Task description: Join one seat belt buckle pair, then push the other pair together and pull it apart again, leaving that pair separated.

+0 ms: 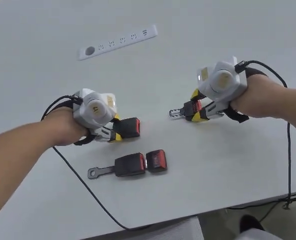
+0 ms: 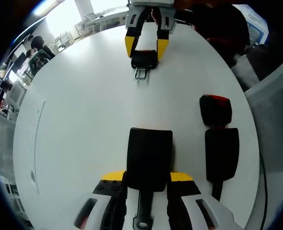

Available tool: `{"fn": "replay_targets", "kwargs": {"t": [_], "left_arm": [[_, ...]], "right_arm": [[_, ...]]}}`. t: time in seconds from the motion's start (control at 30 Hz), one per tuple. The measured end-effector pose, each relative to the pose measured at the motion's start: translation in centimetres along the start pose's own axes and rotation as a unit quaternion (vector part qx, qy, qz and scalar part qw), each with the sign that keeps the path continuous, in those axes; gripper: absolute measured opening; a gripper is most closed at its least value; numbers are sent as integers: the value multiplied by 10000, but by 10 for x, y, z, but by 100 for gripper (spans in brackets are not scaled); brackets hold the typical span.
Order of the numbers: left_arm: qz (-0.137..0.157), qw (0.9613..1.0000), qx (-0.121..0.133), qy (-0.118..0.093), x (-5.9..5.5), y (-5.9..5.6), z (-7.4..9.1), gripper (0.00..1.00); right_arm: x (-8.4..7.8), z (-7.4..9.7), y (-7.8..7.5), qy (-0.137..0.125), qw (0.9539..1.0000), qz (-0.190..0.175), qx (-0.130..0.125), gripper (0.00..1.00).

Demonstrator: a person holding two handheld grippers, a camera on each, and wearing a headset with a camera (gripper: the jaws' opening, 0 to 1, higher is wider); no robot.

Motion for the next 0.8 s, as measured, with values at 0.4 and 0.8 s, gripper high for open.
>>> {"fn": "replay_targets", "kwargs": {"t": [0.4, 0.8], "left_arm": [[33, 10000, 22, -5, 0, 1, 0, 32], [-5, 10000, 47, 14, 1, -1, 0, 32]], "right_arm": [[17, -11, 7, 37, 9998, 158, -74, 31], [51, -38, 25, -122, 9996, 178, -153, 31]]}}
Point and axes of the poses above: the centre of the closed fingertips' face, and the gripper's own axes: z roughly backward along the fingers, y roughly to its left, x roughly out of its top, the point moved 5 cm from there along z, roughly backward along the fingers, and after that the axes turned 1 degree about x, right-handed, at the moved point
